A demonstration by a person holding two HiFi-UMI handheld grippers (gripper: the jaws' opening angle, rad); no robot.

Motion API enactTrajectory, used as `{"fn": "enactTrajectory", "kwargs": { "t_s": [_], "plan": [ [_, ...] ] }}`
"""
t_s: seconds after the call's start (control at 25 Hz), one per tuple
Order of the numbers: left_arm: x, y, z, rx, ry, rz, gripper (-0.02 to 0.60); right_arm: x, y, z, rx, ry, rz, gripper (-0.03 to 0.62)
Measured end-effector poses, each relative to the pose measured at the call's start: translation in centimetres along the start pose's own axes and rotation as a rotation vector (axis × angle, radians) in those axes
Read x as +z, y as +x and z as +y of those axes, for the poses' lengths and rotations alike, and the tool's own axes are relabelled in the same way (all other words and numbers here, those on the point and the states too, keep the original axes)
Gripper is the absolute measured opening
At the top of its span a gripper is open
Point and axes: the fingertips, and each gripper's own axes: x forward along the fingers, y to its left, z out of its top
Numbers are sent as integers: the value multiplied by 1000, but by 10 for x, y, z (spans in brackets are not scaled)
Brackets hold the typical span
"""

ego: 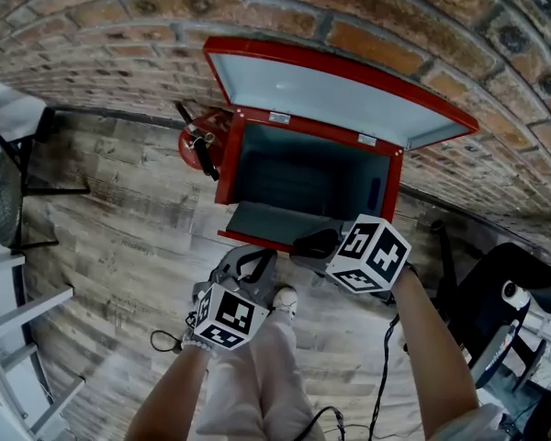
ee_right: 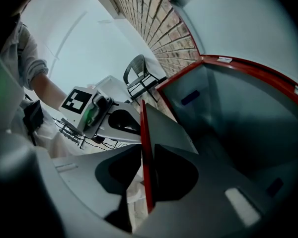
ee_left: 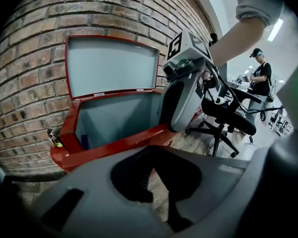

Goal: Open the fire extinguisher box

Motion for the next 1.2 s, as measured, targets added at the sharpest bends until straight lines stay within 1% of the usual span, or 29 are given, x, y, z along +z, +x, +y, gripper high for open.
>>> {"fn": "enactTrajectory", "kwargs": {
  "t_s": [0.04,0.24,0.36,0.56,0.68,0.84,1.04,1.2],
  "plan": [
    [-1,0,-1,-1,3,2,0,-1,1,1,4,-1,0,87],
    [-9,-6,-8,-6,-4,11,0,-8,7,9,16,2,5,83],
    [-11,-17,-15,-9,-12,6,0,-14,12,15,25,2,22,80],
    [-22,-37,-23,-16,1,17,0,-29,26,28,33,-25,58,74],
    [-27,-48,-24,-15,-4,19,0,-40,37,36,21,-43,75,71],
    [-32,-58,-23,5,-16,14,0,-53,49,43,-1,-53,90,69],
    [-39,-63,-26,-9,20,29,0,-70,65,49,-33,-68,111,67],
    [-42,-62,-21,3,21,22,0,-82,80,53,-43,-81,122,66]
  ]
}}
